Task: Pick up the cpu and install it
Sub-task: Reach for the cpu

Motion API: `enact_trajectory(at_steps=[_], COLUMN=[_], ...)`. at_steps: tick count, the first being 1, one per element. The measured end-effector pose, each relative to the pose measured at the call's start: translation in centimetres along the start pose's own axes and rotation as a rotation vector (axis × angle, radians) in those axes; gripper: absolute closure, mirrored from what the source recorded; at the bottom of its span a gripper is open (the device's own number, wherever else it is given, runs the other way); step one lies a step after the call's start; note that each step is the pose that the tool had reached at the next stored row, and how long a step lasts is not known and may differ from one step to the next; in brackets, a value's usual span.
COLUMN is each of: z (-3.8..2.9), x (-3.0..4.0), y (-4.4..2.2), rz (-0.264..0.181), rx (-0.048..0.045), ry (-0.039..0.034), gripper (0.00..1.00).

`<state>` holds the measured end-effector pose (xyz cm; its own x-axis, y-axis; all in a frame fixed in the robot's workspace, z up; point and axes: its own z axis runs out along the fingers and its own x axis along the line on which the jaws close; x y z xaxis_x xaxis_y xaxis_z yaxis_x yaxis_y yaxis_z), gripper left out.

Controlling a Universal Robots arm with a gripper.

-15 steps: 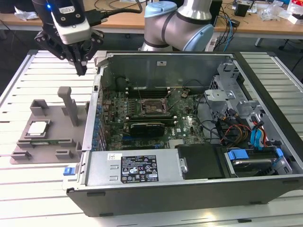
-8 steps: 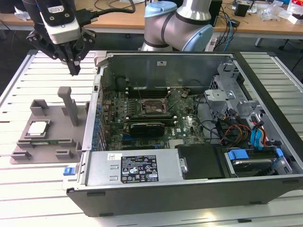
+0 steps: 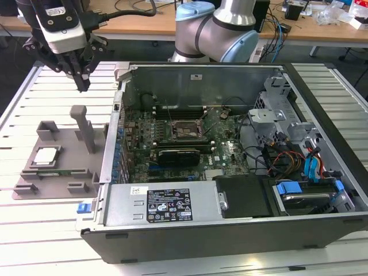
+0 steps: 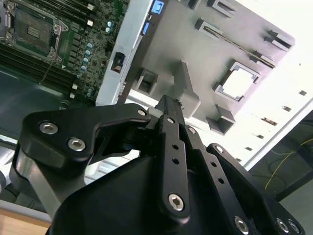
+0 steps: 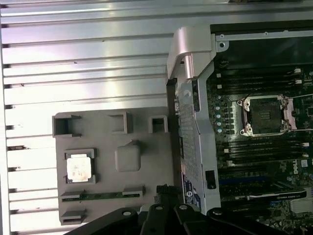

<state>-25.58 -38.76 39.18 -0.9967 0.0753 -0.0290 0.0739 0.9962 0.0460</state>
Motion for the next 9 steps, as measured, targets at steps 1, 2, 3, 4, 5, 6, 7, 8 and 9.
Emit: enact_trajectory(at_steps=[1,2,3,4,5,6,7,8,9], z=[0.0,0.0,0.01,0.02,0.04,0.07,0.09,0.1,0.12], x=[0.2,0.31,0.51,0.73,0.98,1.21,1.35,1.46,1.6], y=[-0.01,-0.02,-0.03,-0.04,-0.06,-0.07,-0.08,-0.09,-0.1], rz=[0.0,0.0,0.0,0.0,0.0,0.0,0.0,0.0,0.0], rx=[0.0,0.0,0.0,0.0,0.0,0.0,0.0,0.0,0.0], ry=[0.0,0.0,0.0,0.0,0.0,0.0,0.0,0.0,0.0], gripper=[0.89,0.89,0.89,0.89,0.89,0.89,0.89,0.89,0.89])
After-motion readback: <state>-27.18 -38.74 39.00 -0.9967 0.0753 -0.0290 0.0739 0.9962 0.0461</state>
